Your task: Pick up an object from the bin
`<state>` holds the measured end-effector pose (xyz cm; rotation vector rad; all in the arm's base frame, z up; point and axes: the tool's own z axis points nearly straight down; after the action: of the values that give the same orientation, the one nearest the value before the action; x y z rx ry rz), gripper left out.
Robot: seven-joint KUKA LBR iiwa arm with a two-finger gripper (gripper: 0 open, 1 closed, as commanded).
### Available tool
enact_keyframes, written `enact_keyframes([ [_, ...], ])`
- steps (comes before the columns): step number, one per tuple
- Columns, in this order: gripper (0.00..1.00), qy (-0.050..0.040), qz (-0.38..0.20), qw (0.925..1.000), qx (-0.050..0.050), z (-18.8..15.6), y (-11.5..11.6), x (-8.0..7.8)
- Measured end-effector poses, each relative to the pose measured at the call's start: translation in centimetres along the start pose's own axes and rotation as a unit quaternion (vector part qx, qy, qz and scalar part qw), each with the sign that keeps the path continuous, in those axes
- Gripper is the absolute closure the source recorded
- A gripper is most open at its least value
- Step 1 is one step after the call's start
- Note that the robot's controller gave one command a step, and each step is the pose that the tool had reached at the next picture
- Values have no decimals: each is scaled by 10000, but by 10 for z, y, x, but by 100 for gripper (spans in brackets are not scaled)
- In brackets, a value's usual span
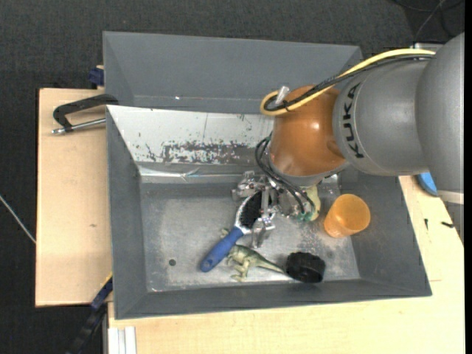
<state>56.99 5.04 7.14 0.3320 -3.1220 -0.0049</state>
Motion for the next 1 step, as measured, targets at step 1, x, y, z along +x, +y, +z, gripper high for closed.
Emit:
enact_keyframes([
  [1, 100, -53, 4, 10000, 3, -3, 0, -3],
])
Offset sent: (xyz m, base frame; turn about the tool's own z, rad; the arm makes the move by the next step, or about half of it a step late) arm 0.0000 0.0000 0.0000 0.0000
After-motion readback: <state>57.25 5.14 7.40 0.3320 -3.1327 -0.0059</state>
